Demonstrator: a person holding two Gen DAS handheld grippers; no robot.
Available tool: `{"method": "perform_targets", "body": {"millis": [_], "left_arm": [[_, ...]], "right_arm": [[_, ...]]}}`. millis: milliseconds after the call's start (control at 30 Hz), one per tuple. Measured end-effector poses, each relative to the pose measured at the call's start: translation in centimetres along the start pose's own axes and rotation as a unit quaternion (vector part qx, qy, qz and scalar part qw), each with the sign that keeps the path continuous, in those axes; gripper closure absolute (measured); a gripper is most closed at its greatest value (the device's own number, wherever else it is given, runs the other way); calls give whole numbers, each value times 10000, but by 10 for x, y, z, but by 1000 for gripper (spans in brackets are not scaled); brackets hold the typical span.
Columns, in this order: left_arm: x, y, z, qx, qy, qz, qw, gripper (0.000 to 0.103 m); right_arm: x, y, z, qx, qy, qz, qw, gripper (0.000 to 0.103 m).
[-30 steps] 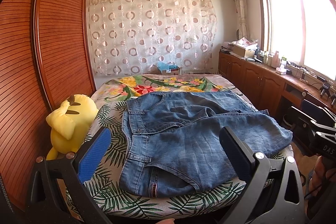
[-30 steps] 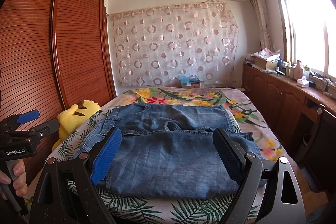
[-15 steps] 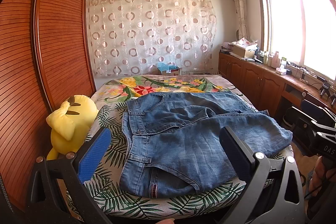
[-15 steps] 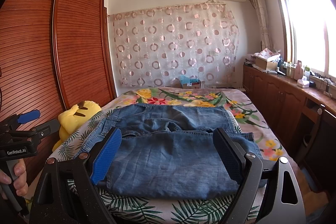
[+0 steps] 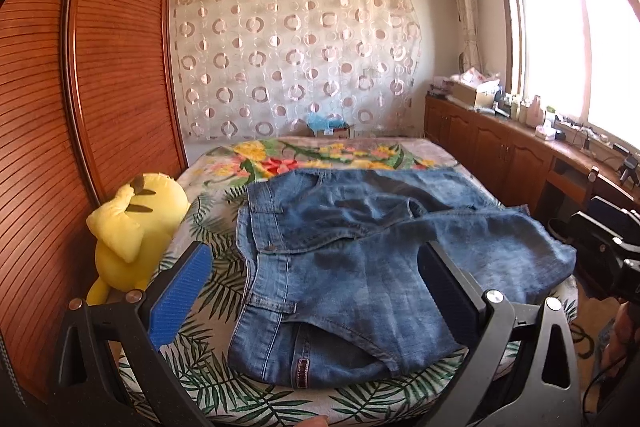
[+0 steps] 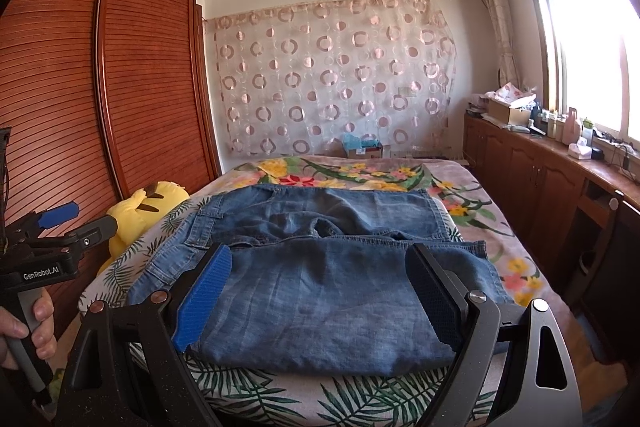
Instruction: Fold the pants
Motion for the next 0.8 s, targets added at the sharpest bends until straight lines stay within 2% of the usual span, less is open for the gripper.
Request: {"method": "perform_targets", "body": {"millis": [167,433,800], "left_arm": [[11,-23,22,414,-51,-114,9991,0],[20,-52,38,755,-92,-140,9970,0],[59,-87,55,1225,-28,-334,9919,0]], "right_arm": [[-1,-8,10,164,32,-91,9998,13],[-11,-13,20,366,47,-172,9992,13],[-22,-22,25,686,-103,-223,9973,13]]}}
Point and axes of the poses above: each gripper's, at about its wrist camera, not at the fingertips, and z roughly the way its jaws point, x to its left, y to its top, the point moved 7 cm from there along z, roughly the way its jaws point, and after that the axes turned 10 degrees about -y, right-handed, at the moved point
